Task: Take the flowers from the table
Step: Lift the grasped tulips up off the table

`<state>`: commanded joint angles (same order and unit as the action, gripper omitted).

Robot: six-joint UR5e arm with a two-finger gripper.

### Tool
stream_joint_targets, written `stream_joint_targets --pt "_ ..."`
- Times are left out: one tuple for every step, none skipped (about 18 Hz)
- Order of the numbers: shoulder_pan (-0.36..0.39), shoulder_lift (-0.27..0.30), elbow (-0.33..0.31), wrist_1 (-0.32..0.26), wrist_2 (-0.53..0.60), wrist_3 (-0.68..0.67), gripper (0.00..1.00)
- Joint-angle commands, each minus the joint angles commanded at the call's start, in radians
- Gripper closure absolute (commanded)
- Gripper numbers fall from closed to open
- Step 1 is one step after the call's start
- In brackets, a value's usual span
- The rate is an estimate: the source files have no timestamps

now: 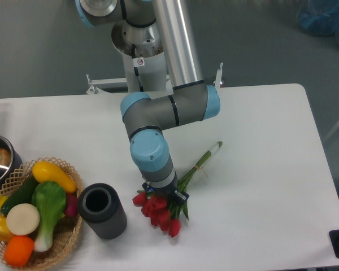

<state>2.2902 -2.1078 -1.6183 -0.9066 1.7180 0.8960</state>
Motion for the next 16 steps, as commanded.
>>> stream_joint_targets --pt "0.003 0.008 0.0 0.0 0.003 -0.002 1.0" --pt "0.011 0.02 0.002 0.0 0.003 0.0 1.0" --pt "0.021 0.038 0.005 -0.002 0.003 0.0 1.0" --pt "0.031 0.051 0.006 -0.003 0.002 0.001 1.0" --pt "0.034 0.057 0.006 -0.003 0.003 0.001 1.0" --pt "0.038 0.057 0.006 -0.003 0.002 0.001 1.0" --pt "0.044 0.057 0.006 -0.003 -0.004 0.003 1.0" --pt "0.054 0.058 0.009 -0.003 -0.009 0.004 1.0" --pt "0.064 0.069 0.02 -0.003 -0.011 0.006 1.0" --pt "0.075 0.084 0.031 -0.005 -0.012 0.008 1.0" --pt "0.084 0.086 0.044 -0.006 -0.029 0.009 1.0" --pt "0.097 0.091 0.055 -0.006 -0.058 0.009 1.0" --pt "0.104 0.091 0.066 -0.009 -0.078 0.009 1.0" --pt "0.106 0.091 0.074 -0.018 -0.083 0.008 1.0" --pt "0.109 0.091 0.081 -0.034 -0.083 0.009 1.0" --pt "0.123 0.092 0.087 -0.05 -0.084 0.011 1.0"
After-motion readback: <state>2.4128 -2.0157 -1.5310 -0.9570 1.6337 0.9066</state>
